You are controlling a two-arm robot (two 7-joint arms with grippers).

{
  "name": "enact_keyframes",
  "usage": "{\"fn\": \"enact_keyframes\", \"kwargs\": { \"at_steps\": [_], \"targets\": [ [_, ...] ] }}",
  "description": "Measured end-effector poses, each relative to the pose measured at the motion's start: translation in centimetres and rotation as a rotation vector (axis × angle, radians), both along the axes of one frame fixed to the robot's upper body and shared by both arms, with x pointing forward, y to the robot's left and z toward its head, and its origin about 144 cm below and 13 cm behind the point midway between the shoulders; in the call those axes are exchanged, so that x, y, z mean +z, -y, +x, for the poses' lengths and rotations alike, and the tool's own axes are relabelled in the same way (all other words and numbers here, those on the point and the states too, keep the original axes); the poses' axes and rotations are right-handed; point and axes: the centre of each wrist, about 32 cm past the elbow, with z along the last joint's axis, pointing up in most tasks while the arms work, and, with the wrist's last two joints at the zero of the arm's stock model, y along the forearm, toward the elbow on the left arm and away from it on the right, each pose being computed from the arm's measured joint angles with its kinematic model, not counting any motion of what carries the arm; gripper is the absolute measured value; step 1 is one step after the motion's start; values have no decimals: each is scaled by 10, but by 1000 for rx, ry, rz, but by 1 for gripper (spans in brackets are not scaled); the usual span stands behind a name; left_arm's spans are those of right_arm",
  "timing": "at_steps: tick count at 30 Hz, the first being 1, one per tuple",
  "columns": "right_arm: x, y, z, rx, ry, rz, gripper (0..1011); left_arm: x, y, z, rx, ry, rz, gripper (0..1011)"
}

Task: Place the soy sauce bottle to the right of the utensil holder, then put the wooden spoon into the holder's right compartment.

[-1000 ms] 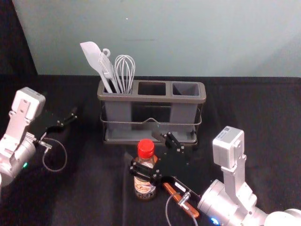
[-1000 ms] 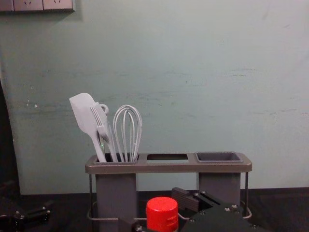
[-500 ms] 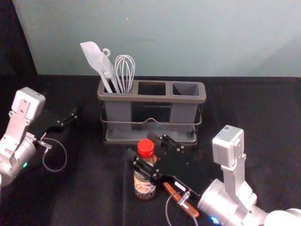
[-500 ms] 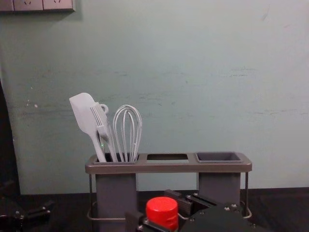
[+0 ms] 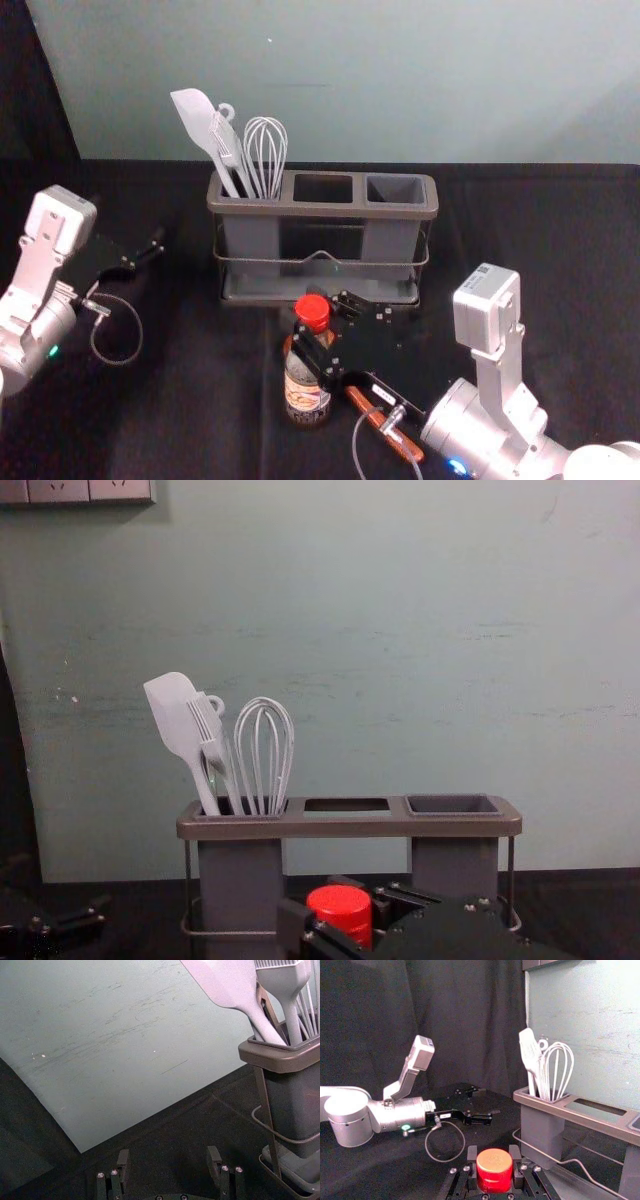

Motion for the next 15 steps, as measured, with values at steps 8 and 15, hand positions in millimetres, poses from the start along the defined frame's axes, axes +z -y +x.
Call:
{"fn": "enact_keyframes", "kwargs": {
  "at_steps": [8,15],
  "targets": [
    [5,1,-1,8,7,14,377,0,0,0,0,0,0,1000],
    [20,12,-6,1,53,42,377,0,0,0,0,0,0,1000]
  ]
}}
